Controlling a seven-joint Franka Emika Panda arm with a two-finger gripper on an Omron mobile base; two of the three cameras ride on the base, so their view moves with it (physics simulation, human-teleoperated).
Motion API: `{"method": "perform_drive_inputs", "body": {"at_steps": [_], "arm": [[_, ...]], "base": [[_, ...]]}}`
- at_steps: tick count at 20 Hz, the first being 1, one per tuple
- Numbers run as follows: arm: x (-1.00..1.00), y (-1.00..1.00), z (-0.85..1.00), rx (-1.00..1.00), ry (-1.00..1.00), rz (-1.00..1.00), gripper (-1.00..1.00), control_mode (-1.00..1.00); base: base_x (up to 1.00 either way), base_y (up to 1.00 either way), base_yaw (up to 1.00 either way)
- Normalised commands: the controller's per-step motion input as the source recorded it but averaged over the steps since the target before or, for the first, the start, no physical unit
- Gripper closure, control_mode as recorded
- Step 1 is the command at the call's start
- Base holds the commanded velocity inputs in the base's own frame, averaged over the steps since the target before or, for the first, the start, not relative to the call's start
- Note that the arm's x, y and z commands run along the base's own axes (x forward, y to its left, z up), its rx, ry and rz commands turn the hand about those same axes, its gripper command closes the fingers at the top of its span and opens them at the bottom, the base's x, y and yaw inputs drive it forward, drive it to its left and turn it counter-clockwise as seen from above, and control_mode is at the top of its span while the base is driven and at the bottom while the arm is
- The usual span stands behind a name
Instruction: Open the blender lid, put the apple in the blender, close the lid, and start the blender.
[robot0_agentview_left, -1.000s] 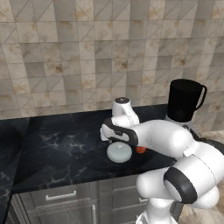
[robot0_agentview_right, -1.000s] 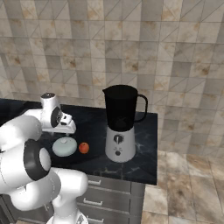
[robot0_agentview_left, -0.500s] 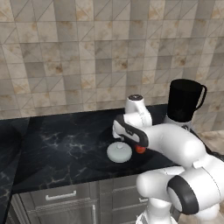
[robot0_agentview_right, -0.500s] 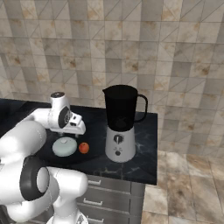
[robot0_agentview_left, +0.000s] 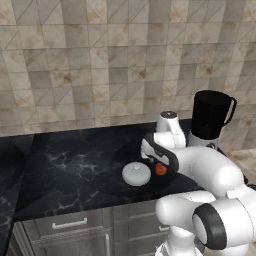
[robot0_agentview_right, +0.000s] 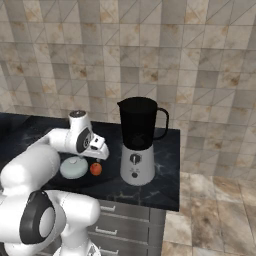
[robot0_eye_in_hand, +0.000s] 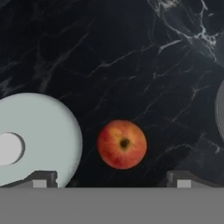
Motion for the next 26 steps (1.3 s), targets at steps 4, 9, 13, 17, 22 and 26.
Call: {"method": "perform_drive_inputs", "body": {"at_steps": [4, 9, 13, 17, 22, 26], "arm": [[0.0, -0.06, -0.29, 0.0, 0.01, -0.05, -1.0, -1.0], [0.03, -0.01, -0.33, 0.0, 0.03, -0.06, -1.0, -1.0], [0.0, -0.02, -0.22, 0.0, 0.01, -0.04, -1.0, -1.0], [0.0, -0.07, -0.08, 0.0, 0.0, -0.03, -1.0, -1.0], [0.0, -0.09, -0.02, 0.0, 0.0, -0.02, -1.0, -1.0], [0.0, -0.01, -0.19, 0.0, 0.0, 0.0, -1.0, -1.0]], "base": [[0.0, 0.0, 0.0], [0.0, 0.0, 0.0], [0.0, 0.0, 0.0], [0.0, 0.0, 0.0], [0.0, 0.0, 0.0], [0.0, 0.0, 0.0]]}}
